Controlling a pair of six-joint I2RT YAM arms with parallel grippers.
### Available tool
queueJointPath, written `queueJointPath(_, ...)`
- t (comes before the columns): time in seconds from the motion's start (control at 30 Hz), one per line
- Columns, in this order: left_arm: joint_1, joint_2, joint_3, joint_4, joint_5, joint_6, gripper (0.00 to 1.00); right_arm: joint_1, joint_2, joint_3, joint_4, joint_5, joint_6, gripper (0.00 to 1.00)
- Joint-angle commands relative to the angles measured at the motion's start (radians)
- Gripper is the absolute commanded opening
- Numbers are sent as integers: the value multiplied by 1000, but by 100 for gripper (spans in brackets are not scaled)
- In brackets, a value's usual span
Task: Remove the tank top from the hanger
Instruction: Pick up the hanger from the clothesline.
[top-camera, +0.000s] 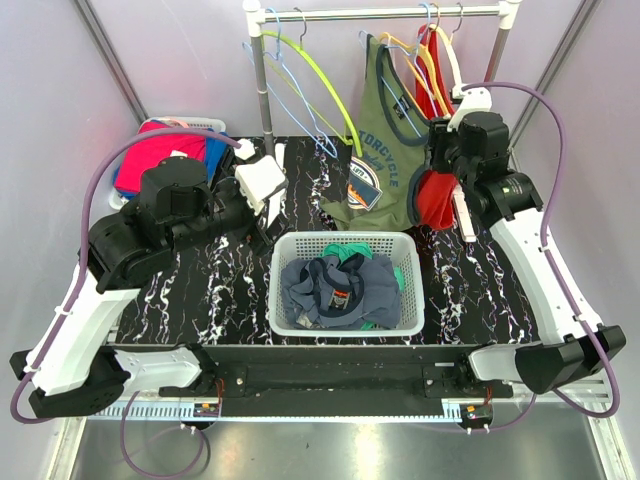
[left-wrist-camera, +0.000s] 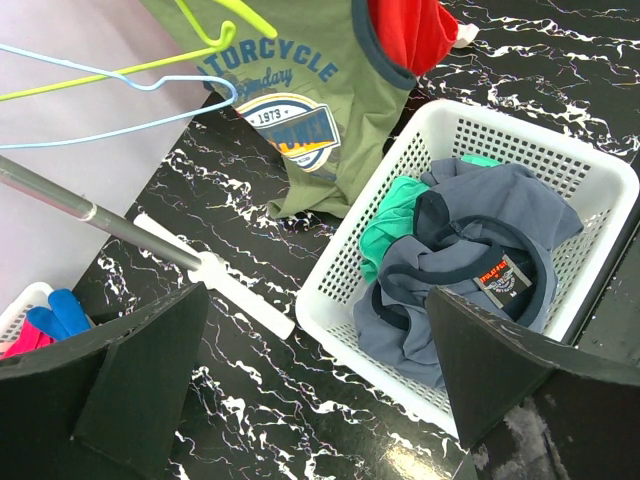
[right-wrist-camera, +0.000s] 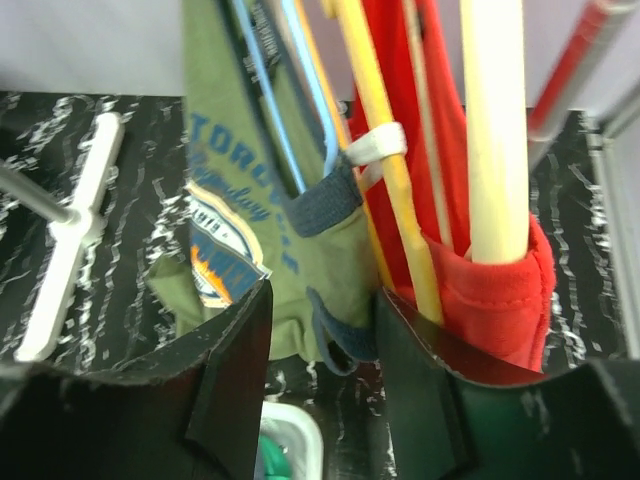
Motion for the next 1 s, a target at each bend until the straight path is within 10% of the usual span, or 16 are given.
queueJointPath(0.0, 2, -1, 4, 49, 8, -3, 99, -5, 6, 29, 53, -127, 41, 53)
queueJointPath(0.97, 2, -21, -19, 46, 34, -11, 99, -8, -20, -11, 137, 52, -128, 72)
